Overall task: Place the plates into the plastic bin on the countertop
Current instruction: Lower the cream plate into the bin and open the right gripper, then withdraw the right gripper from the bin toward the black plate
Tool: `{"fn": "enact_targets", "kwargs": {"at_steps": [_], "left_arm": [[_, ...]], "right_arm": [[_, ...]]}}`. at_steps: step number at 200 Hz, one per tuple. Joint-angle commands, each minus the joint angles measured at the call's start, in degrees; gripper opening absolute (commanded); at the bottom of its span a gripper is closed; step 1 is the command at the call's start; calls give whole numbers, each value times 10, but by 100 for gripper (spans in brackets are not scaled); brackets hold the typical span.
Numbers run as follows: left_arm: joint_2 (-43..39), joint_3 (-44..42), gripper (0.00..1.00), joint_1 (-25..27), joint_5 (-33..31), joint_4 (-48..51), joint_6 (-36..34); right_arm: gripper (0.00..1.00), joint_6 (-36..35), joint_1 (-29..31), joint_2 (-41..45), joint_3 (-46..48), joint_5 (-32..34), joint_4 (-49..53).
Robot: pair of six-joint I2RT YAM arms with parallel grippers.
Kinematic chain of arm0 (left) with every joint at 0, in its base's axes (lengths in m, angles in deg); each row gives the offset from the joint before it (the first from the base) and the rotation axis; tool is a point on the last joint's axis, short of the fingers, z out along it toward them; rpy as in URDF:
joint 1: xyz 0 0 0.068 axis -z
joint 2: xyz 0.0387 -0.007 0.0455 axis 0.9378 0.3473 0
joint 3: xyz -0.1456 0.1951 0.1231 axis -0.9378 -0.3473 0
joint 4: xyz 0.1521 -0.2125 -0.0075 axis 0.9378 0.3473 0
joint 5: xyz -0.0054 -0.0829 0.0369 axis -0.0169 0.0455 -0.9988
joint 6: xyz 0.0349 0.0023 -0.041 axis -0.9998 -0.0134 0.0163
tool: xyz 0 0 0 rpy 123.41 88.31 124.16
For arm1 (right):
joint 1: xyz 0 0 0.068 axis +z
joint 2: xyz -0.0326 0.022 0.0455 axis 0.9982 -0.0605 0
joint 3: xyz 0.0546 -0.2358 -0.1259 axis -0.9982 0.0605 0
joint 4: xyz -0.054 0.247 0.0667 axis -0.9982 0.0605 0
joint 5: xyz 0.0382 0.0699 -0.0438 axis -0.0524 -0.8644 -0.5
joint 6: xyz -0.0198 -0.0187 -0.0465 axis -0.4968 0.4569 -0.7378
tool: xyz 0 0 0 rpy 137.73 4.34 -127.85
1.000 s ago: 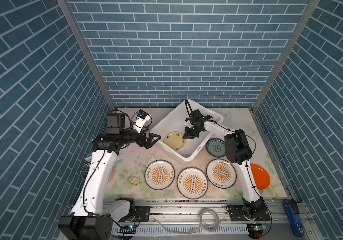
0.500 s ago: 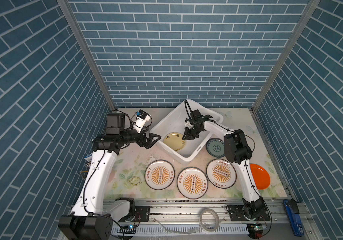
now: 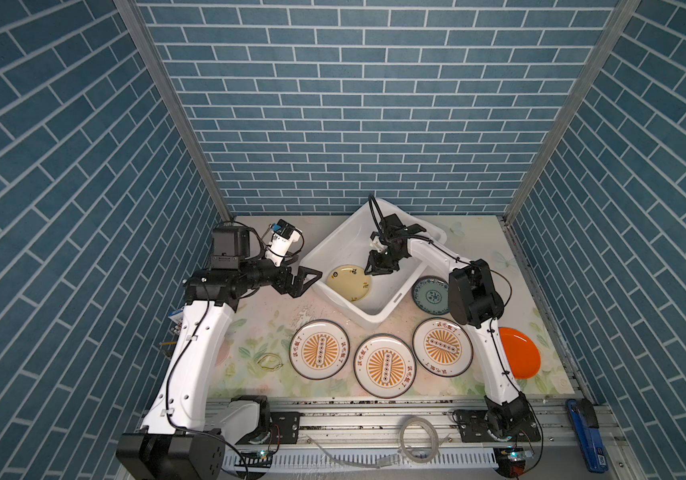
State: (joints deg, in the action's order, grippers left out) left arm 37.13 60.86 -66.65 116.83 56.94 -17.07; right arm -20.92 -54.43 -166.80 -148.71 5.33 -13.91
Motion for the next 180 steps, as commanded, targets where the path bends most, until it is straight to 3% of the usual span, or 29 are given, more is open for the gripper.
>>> {"fn": "enact_targets", "kwargs": {"at_steps": [1, 56, 113, 158, 180], "left_arm": [[-9, -6, 100, 3, 10, 0, 0], [-14, -8, 99, 3, 11, -1, -2], [-19, -4, 100, 3, 14, 0, -4], [-14, -1, 100, 3, 16, 1, -5], [-6, 8, 100, 3, 18, 7, -5]], "right_arm": [[36, -32, 2, -3, -27, 26, 36], [37, -46, 2, 30, -64, 72, 57], [37, -42, 1, 121, -58, 107, 33], [37, -34, -2, 258, 55, 128, -30], [37, -12, -23, 362, 195, 131, -100]]}}
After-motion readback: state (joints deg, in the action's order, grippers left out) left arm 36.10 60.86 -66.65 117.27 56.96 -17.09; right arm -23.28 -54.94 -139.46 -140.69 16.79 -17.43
